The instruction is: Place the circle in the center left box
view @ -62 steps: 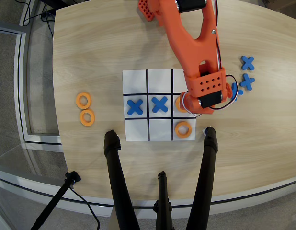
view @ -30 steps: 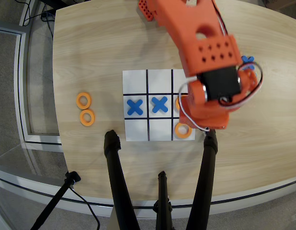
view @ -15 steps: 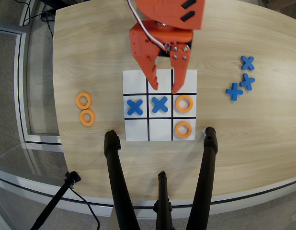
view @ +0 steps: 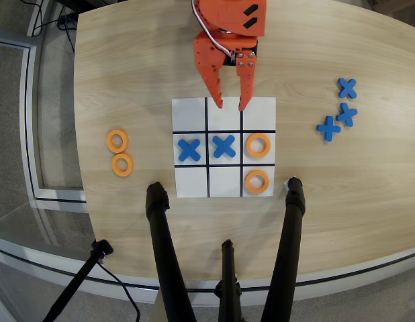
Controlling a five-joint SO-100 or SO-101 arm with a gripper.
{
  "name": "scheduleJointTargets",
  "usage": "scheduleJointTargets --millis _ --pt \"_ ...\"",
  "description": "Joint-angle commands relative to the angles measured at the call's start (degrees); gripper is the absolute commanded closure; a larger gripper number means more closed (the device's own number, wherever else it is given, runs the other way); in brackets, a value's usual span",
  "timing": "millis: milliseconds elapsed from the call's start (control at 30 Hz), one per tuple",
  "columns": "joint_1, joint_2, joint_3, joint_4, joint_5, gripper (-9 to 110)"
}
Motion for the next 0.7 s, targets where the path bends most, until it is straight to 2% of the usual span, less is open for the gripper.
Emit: scheduleJointTargets --millis 0,200,333,467,667 --pt "0.53 2.2 2.37 -0.97 -0.44 90" --pt "0.7 6.94 10.2 -0.44 -2.55 91" --pt "0.53 8.17 16.44 -0.79 -4.48 102" --pt "0.44 8.35 23.47 -5.45 -6.15 102" --pt "-0.18 8.35 23.47 6.06 -6.24 102"
